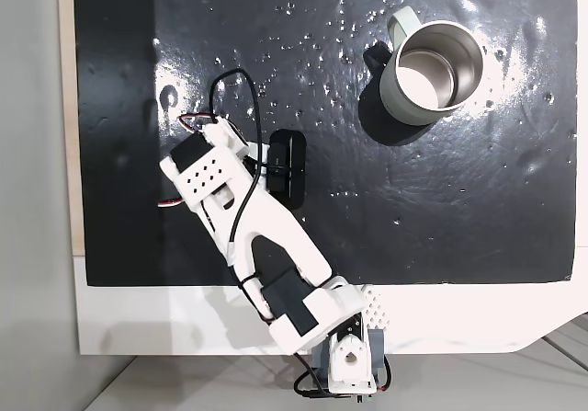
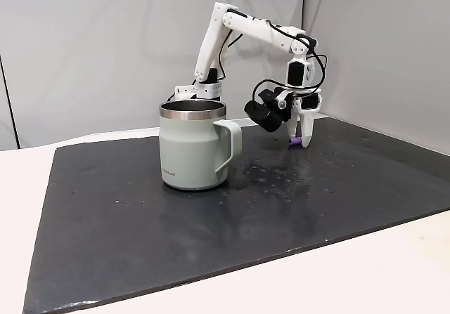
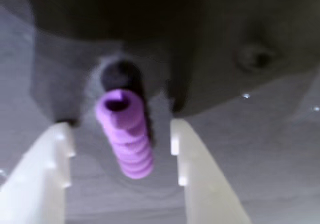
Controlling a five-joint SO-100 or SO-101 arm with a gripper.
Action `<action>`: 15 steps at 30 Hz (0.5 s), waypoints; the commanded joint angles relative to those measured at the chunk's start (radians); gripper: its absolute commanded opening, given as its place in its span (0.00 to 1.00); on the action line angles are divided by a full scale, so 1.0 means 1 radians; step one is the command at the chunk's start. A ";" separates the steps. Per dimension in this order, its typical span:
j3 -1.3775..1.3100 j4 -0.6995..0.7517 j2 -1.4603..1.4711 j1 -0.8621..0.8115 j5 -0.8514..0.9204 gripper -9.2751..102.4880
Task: Grasp a pengrip and put it in the cup.
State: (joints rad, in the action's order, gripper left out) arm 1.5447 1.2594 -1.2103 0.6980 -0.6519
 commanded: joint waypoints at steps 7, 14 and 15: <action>0.012 -0.026 0.009 -0.031 0.038 0.11; -0.046 -0.005 0.000 -0.037 0.055 0.08; -0.081 0.015 -0.003 -0.037 0.058 0.08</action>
State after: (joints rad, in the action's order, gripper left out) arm 1.5324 1.2395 -1.1996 0.6750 -0.6151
